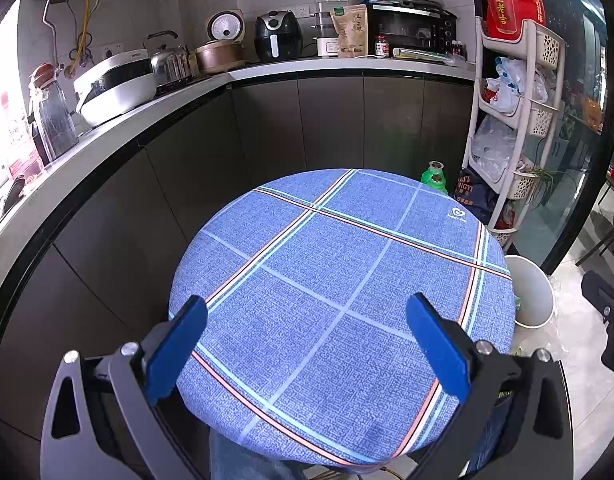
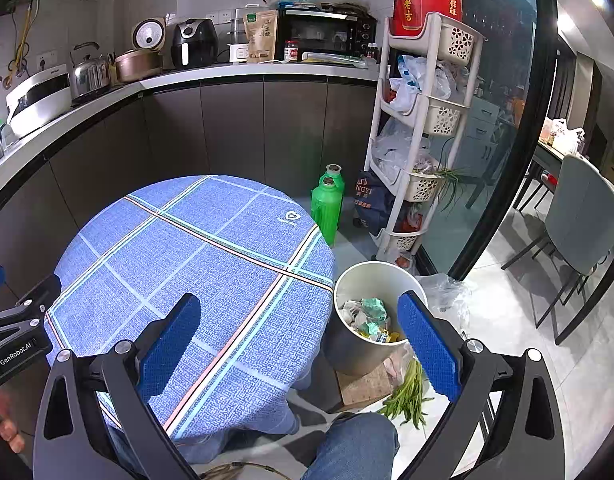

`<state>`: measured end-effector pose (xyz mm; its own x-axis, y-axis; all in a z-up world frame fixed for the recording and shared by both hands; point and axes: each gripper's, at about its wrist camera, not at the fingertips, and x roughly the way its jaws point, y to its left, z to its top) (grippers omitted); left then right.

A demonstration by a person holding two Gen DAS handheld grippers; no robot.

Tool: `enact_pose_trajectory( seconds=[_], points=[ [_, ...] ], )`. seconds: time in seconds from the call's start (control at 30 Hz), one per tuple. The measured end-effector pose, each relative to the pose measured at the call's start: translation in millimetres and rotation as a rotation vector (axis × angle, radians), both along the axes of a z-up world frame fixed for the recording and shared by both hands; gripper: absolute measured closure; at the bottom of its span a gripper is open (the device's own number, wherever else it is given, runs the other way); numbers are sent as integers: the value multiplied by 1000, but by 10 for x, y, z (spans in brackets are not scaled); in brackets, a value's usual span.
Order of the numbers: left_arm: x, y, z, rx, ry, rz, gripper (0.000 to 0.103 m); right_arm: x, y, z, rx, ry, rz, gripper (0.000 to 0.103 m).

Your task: Collect trash

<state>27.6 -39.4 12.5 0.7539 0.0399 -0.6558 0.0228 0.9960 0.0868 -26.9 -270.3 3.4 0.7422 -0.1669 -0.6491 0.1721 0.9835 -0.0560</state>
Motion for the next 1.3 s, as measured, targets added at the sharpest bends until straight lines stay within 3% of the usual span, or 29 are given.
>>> enact_pose_trajectory(
  seconds=[1.3],
  points=[
    [14,-8,-33,-4,-7,-21,3,-7,-8,-6,2,0,-4,8]
  ],
)
